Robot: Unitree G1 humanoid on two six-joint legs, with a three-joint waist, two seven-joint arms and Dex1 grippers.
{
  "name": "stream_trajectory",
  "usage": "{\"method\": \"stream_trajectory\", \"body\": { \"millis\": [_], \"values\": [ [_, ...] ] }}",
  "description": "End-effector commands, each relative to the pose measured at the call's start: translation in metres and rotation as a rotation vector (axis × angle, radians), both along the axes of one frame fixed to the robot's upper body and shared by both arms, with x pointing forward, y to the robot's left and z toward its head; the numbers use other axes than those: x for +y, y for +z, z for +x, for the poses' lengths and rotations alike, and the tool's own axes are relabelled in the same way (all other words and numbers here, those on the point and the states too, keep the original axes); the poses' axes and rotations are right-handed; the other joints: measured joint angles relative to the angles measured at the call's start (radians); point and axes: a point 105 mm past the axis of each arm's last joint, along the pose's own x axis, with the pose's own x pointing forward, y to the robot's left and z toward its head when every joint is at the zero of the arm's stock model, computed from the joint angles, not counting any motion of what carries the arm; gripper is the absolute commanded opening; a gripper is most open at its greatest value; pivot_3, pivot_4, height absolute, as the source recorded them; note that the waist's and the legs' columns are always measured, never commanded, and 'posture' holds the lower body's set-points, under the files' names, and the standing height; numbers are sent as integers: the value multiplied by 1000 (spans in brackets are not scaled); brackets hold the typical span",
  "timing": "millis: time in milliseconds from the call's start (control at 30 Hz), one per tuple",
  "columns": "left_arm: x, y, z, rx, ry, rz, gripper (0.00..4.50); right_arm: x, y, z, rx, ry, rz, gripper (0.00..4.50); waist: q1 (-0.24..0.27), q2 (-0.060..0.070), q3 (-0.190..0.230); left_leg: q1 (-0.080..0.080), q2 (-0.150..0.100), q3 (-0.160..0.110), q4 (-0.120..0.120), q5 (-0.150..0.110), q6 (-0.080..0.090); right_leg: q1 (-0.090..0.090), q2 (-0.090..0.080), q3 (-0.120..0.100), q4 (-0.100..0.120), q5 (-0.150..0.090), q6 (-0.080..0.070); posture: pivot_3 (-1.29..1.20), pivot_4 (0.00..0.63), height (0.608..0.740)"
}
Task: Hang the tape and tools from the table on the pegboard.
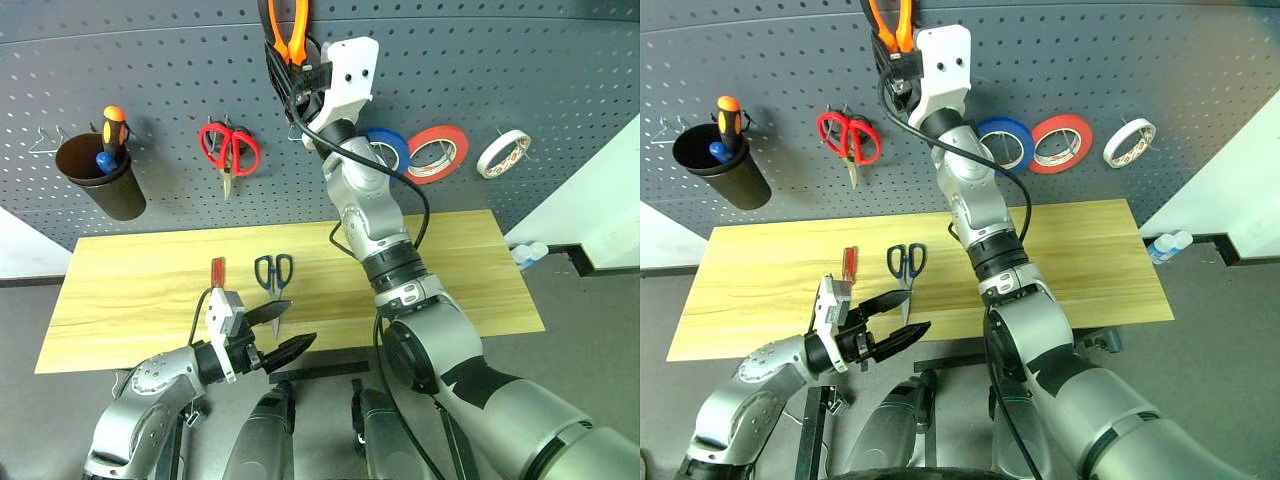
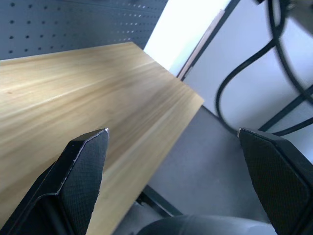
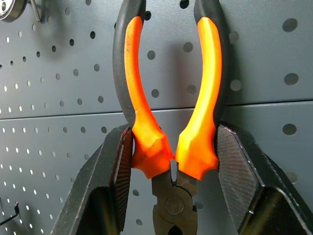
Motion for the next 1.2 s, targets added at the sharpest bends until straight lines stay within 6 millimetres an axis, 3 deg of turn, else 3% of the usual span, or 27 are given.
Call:
{"method": "stream_trajectory", "body": {
  "millis": [33, 200, 300, 367, 467, 667, 833, 1200],
  "values": [
    [0, 11, -9, -9, -6, -22, 4419, -1, 28, -11, -106, 12, 47, 2144, 0, 1, 2, 0, 0, 0, 0, 0, 0, 0, 0, 0, 0, 0, 0, 164, 329, 738],
    [7, 31, -3, -39, 69, -119, 4419, -6, 32, -10, -136, 5, 75, 2144, 7, 3, 7, 0, 0, 0, -4, 2, 2, -1, -1, 1, -1, 0, 0, 181, 352, 738],
    [22, 63, 14, -162, 228, -232, 4419, -8, 28, -6, -140, -14, 69, 2144, 15, 2, 16, 0, 0, 0, -5, 2, 2, -1, -1, 1, -1, 0, 0, 195, 373, 738],
    [43, 96, 28, -288, 405, -340, 4419, -11, 23, -1, -124, -35, 58, 2144, 26, 2, 23, 0, 0, 0, -5, 2, 2, -2, -2, 1, -1, 0, -1, 205, 380, 738],
    [65, 125, 29, -433, 579, -420, 4419, -16, 21, 6, -111, -59, 50, 2143, 28, -3, 28, 0, 0, 0, -5, 3, 1, -2, -2, 0, -1, 0, -1, 226, 383, 738],
    [62, 119, 23, -445, 605, -354, 4419, -19, 22, 12, -94, -77, 57, 2141, 33, -2, 30, 1, 0, 1, -6, 6, 2, -1, -1, 1, -1, 1, -3, 252, 379, 738],
    [58, 117, 23, -430, 589, -350, 4419, -24, 24, 14, -97, -92, 68, 2141, 45, -2, 39, 1, 0, -3, -7, 12, 4, -2, 0, 1, -2, 4, -13, 246, 386, 738],
    [53, 114, 18, -392, 543, -319, 4419, -39, 12, 21, -72, -153, 82, 2141, 54, -1, 61, -2, 0, -5, -8, 13, 3, -6, 0, 1, -2, 5, -15, 257, 421, 738]
  ]
}}
